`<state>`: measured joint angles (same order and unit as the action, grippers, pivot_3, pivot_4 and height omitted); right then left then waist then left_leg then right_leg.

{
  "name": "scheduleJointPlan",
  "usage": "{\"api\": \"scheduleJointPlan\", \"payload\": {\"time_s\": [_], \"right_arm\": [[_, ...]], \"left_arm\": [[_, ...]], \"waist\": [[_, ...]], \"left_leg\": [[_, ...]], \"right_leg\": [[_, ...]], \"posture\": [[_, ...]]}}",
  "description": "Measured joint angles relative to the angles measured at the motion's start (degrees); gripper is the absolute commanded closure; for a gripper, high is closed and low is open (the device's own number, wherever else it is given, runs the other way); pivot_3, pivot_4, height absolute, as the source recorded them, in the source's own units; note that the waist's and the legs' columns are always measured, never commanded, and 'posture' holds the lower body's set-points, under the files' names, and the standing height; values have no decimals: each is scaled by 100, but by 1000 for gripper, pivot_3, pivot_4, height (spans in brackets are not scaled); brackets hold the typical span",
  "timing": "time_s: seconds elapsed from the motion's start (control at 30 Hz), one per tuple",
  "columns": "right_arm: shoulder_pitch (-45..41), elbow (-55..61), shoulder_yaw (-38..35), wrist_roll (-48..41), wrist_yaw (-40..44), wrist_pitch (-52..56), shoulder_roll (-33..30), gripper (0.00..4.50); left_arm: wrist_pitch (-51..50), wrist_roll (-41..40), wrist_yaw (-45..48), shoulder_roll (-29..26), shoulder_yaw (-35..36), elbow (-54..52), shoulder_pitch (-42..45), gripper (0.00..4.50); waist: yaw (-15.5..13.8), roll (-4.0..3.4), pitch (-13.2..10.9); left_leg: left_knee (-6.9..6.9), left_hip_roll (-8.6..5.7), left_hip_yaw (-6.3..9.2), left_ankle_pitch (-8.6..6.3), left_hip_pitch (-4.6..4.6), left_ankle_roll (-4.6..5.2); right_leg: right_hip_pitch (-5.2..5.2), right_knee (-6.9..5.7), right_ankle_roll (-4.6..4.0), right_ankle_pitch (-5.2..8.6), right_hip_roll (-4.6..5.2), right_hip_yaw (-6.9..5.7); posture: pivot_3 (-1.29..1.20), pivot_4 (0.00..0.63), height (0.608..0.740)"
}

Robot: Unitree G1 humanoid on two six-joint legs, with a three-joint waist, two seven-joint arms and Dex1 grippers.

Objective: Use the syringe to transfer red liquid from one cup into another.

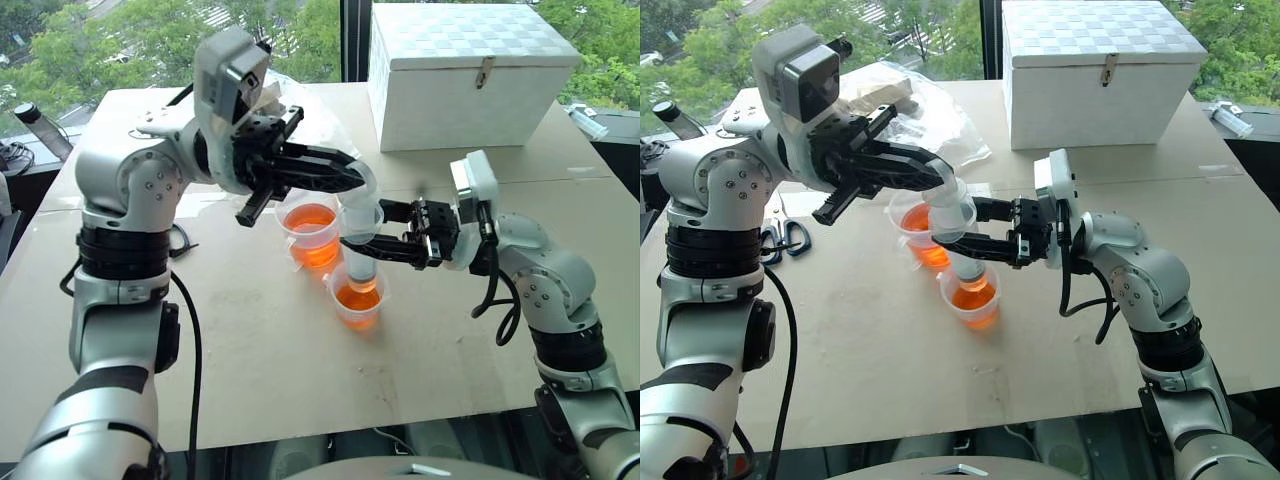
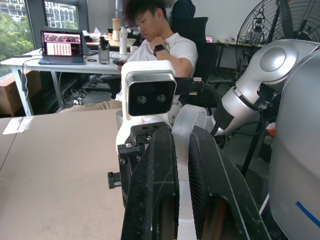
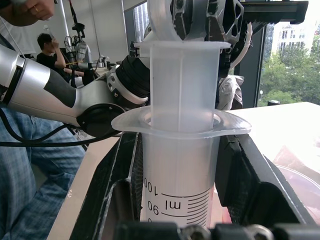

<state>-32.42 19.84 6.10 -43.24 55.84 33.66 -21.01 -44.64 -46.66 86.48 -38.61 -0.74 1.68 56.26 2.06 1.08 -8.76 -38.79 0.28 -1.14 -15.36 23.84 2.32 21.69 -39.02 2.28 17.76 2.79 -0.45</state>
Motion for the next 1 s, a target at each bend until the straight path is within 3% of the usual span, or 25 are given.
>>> {"api": "scheduleJointPlan", "payload": {"time_s": [0.67,0.83,1.0], "right_arm": [[-114,-25,-169,-262,-136,247,-9,2998],[-114,-24,-233,-277,-260,250,18,2998],[-160,-21,-322,-377,-303,225,76,2998]], "left_arm": [[-85,268,-111,208,-119,7,-165,4440],[-167,257,-155,301,-121,57,-110,2492],[-219,273,-233,423,-174,145,-105,79]], "waist": [[-3,0,0],[-5,0,0],[-5,0,0]], "left_leg": [[-1,0,0,0,0,0],[-2,0,0,0,0,0],[-4,0,0,0,1,0]], "right_leg": [[-1,-1,0,0,0,0],[-1,-1,0,0,0,0],[-1,-2,0,0,0,0]], "posture": [[0,150,740],[0,150,740],[0,150,740]]}}
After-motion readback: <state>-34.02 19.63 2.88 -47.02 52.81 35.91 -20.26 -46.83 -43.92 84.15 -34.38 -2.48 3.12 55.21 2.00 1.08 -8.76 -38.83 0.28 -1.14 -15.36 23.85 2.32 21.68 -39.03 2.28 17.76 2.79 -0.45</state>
